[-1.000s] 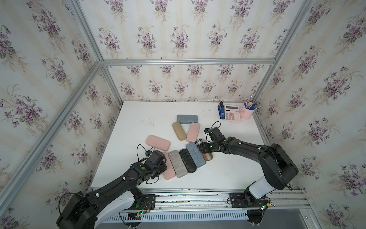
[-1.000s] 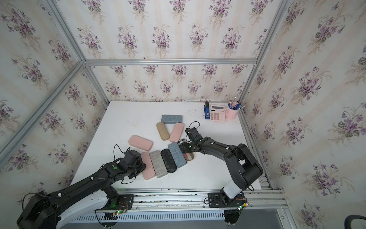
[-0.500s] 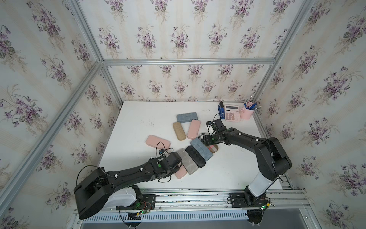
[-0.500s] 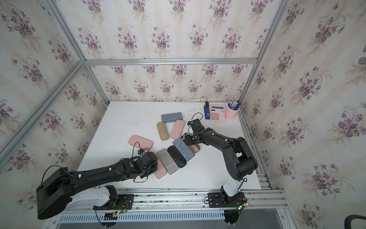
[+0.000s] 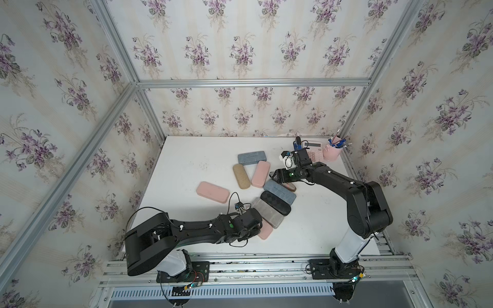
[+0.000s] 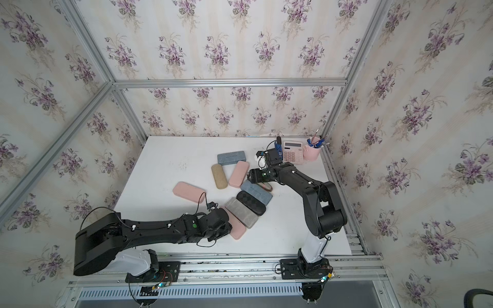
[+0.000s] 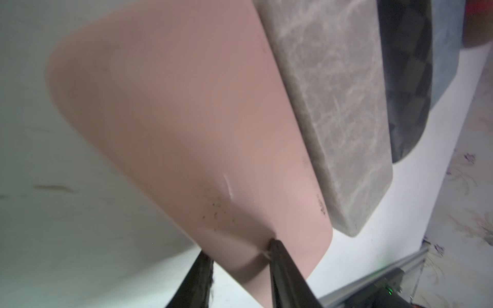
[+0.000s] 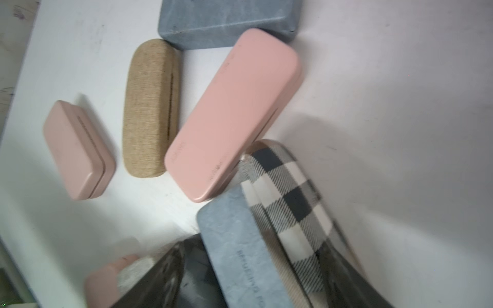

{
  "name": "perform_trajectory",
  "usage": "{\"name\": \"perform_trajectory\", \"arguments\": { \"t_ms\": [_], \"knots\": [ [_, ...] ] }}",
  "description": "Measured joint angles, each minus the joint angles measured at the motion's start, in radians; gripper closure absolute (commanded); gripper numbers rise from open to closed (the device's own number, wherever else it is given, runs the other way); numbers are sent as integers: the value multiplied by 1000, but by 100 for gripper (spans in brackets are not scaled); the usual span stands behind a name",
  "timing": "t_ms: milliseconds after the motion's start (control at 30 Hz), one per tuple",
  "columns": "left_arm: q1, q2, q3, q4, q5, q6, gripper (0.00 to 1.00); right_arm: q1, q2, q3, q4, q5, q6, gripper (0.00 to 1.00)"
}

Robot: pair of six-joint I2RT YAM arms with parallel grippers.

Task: Close the glasses case
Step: Move the glasses case to the center of the board.

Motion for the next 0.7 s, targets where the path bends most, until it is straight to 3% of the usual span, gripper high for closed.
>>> {"name": "perform_trajectory", "arguments": {
  "t_ms": [167, 367, 700],
  "knots": [
    [-27, 70, 37, 67, 56, -1, 62, -26, 11, 14, -40, -57, 0, 11],
    [-57, 172, 125, 107, 111, 3, 62, -58, -94, -23, -50, -50, 26, 11],
    [-68, 329, 290, 133, 166, 32, 62, -63, -320, -283, -19, 76, 103, 11]
  ]
}}
